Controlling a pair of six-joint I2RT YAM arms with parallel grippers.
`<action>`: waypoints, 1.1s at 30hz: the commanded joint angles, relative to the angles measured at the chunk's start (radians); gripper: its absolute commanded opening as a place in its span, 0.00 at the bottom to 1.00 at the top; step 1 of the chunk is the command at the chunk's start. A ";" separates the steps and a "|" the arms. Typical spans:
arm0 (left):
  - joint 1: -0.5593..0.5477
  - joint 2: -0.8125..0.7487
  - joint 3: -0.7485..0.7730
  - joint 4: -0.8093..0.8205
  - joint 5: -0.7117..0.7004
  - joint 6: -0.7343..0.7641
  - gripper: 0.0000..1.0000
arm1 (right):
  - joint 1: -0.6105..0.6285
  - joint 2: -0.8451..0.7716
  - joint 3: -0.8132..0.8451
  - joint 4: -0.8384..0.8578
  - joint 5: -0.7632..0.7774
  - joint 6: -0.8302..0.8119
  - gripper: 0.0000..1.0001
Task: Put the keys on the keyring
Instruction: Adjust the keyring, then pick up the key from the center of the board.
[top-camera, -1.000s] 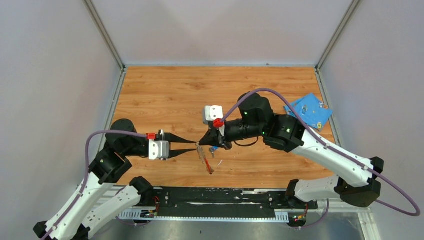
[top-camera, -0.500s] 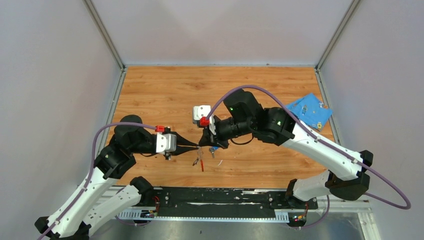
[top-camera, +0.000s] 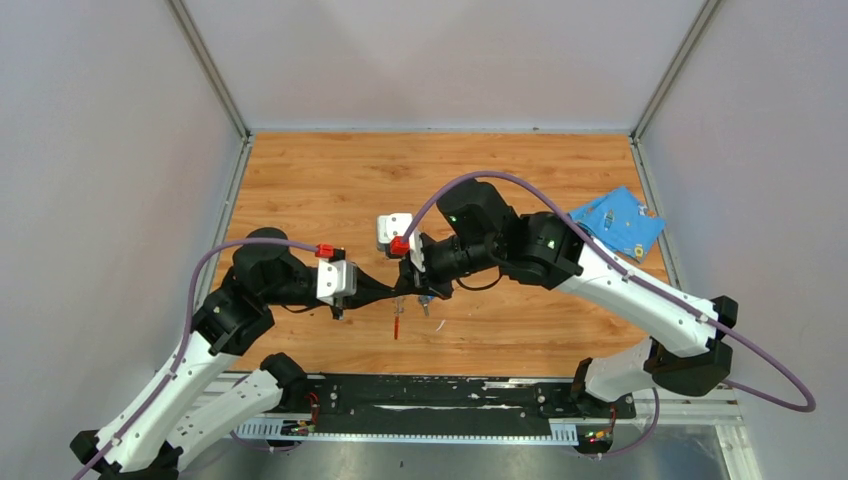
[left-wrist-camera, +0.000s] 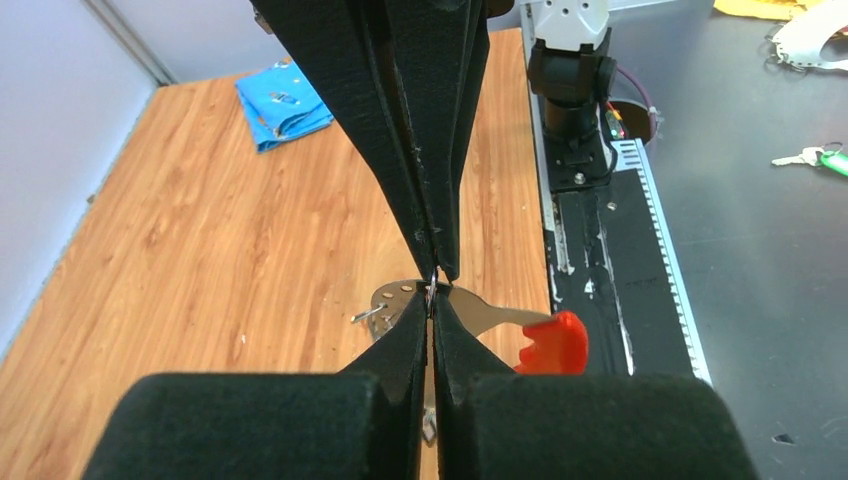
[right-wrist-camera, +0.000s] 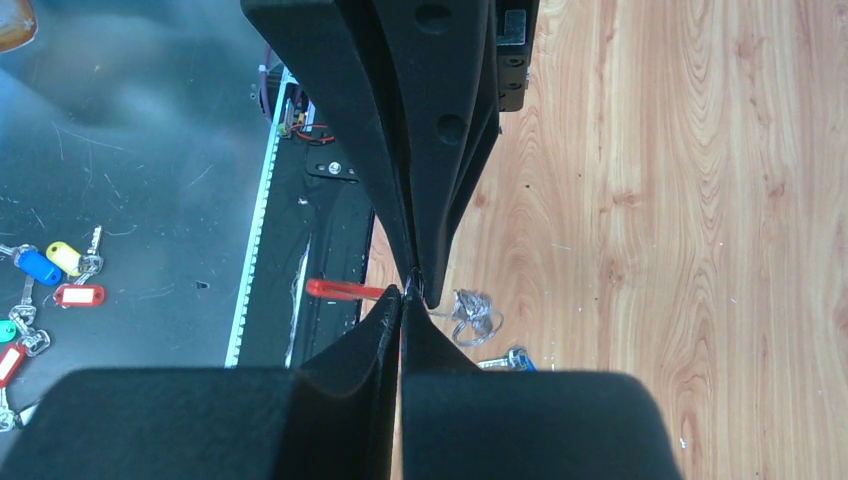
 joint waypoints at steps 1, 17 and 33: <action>-0.004 0.011 0.031 -0.018 0.007 -0.005 0.00 | 0.020 0.017 0.036 -0.002 -0.006 -0.004 0.00; -0.004 -0.105 -0.045 -0.098 0.122 0.597 0.00 | 0.015 -0.368 -0.405 0.501 0.092 -0.017 0.62; -0.003 -0.137 -0.079 0.059 -0.016 0.384 0.00 | 0.010 -0.406 -0.524 0.606 0.152 0.052 0.57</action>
